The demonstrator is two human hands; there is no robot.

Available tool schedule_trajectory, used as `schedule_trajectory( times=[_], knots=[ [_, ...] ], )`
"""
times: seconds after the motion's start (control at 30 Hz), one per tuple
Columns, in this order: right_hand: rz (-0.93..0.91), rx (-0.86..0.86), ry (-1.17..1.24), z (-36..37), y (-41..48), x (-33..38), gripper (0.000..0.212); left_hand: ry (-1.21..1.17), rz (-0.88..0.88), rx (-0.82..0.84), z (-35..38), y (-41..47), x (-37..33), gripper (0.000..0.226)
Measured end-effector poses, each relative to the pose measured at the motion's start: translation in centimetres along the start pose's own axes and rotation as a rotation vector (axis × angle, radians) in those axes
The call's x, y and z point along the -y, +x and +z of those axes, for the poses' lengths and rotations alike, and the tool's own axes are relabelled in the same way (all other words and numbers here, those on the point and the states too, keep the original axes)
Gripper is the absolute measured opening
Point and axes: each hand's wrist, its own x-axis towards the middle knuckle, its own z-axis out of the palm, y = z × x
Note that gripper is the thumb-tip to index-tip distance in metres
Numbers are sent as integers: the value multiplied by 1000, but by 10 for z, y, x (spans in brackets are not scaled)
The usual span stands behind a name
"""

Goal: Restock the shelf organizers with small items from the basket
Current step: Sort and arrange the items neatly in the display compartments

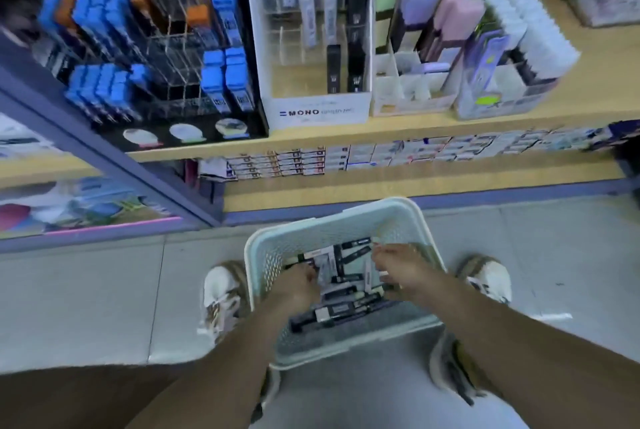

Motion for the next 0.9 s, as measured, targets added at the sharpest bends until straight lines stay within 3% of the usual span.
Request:
schedule_trajectory(
  times=[0.07, 0.17, 0.23, 0.3, 0.43, 0.57, 0.67, 0.73, 0.8, 0.9],
  knots=[
    [72, -40, 50, 14, 24, -16, 12, -119, -66, 12, 14, 18, -4, 23],
    [120, -109, 140, 28, 50, -30, 13, -221, -121, -24, 34, 46, -2, 65],
    [111, -152, 214, 33, 61, -33, 17, -82, -92, -78, 44, 54, 2, 83],
    [85, -147, 208, 39, 73, -36, 34, 131, 23, -87, 53, 55, 3, 90],
    [-8, -21, 1, 50, 93, -41, 41, 345, 287, -10, 65, 54, 7, 82],
    [-95, 80, -135, 44, 100, -49, 42, 352, 314, 97, 60, 56, 17, 80],
    [-212, 140, -512, 43, 103, -53, 33, 333, 343, 144, 60, 55, 16, 63],
    [-240, 151, -589, 43, 106, -57, 22, 316, 345, 162, 60, 55, 18, 49],
    [-219, 102, -495, 43, 107, -59, 13, 206, 300, 164, 55, 54, 21, 31],
    [-68, 59, -26, 41, 97, -47, 16, -151, 168, 141, 43, 51, 19, 10]
  ],
)
